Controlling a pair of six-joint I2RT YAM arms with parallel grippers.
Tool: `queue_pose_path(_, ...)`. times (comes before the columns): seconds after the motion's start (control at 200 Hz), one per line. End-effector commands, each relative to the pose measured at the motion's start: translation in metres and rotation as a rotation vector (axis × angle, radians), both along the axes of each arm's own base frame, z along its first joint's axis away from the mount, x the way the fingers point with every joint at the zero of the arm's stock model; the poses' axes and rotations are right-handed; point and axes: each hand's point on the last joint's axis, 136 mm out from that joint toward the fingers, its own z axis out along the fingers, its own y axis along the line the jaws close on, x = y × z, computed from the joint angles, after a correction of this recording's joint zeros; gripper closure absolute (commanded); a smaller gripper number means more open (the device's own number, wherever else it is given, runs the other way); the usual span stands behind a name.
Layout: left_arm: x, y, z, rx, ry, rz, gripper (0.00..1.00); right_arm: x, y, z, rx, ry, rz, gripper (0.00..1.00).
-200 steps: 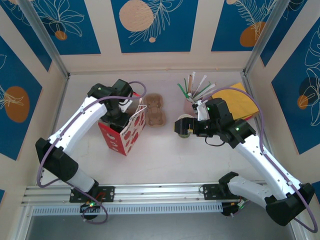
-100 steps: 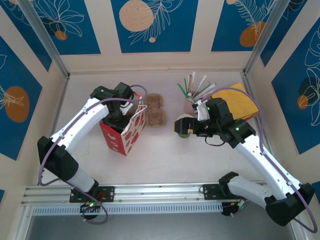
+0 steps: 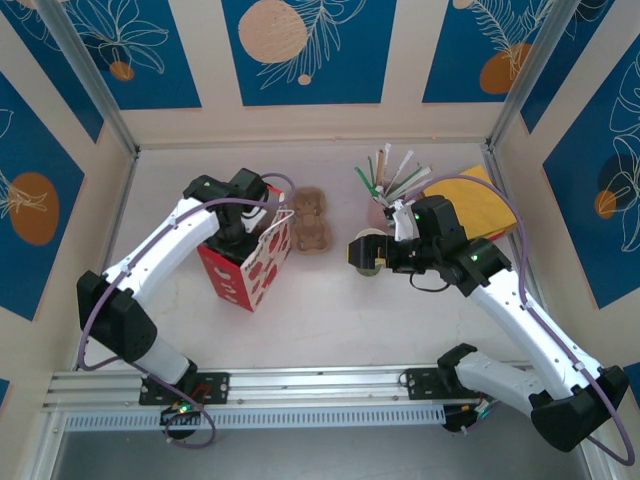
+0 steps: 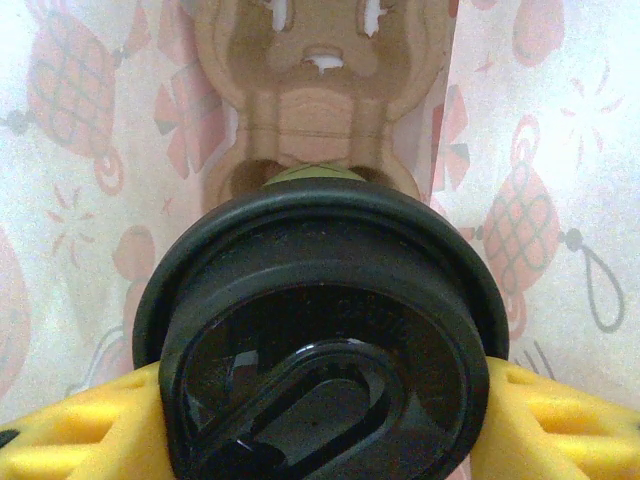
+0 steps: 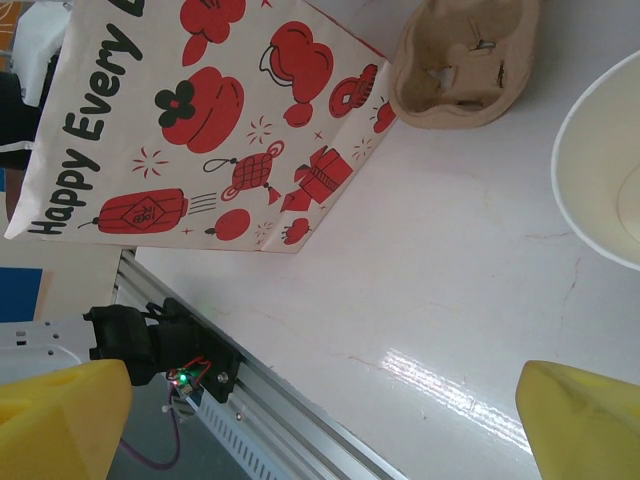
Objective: Pack the takeout coffee
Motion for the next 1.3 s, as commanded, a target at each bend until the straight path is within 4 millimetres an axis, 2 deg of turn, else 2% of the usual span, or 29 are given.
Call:
queue_pose_path(0.0,-0.002,0.005,-0.007,0.004,0.023,0.021,0.39,-0.001,0.004,0.003,0.014,0.007,0.021,0.01)
queue_pose_path(0.27,-0.003,0.007,-0.011,0.005,0.035,0.031,0.40,-0.003,0.003,0.001,0.008,0.011,0.018,0.01)
queue_pose_path(1.295,-0.016,0.020,-0.004,0.025,0.021,0.067,0.40,-0.005,0.003,0.000,0.007,0.015,0.019,0.01)
